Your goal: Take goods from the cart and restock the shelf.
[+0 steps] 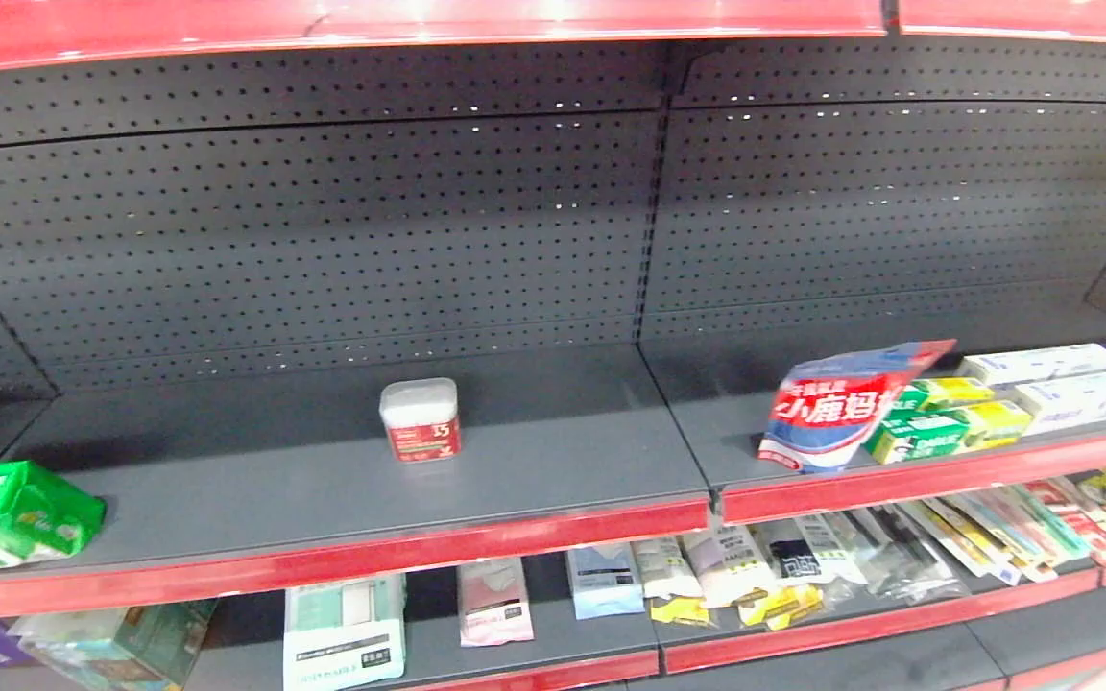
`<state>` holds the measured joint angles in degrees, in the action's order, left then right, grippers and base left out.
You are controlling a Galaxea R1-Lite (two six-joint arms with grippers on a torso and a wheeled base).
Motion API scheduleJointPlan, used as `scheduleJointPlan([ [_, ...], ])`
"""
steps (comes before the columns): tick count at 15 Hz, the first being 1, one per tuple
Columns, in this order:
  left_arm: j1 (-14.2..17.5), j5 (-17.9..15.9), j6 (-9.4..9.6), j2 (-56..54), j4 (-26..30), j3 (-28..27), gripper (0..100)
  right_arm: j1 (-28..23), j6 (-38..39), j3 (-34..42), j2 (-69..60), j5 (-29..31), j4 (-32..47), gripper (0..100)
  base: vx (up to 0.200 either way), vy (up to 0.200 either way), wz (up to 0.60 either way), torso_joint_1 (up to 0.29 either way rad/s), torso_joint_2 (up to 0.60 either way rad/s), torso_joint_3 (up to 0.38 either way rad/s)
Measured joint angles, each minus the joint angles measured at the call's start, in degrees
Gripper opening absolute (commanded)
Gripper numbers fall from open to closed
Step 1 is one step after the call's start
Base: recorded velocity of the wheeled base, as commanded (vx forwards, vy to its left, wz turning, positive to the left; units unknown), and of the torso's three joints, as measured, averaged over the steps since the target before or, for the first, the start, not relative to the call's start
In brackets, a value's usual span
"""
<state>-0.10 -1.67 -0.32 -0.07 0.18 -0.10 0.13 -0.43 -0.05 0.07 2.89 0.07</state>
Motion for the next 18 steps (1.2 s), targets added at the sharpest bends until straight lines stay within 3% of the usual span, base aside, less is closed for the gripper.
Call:
scheduleJointPlan([
  [12, 0.0, 0.0, 0.00, 0.0, 0.0, 0.0, 100, 0.0, 0.0, 0.0, 0.0, -0.1, 0.0, 100, 0.000, 0.000, -0.60, 0.004, 0.00, 0.004],
  [18, 0.0, 0.0, 0.00, 0.0, 0.0, 0.0, 100, 0.0, 0.0, 0.0, 0.0, -0.2, 0.0, 100, 0.000, 0.000, 0.00, 0.000, 0.00, 0.000],
])
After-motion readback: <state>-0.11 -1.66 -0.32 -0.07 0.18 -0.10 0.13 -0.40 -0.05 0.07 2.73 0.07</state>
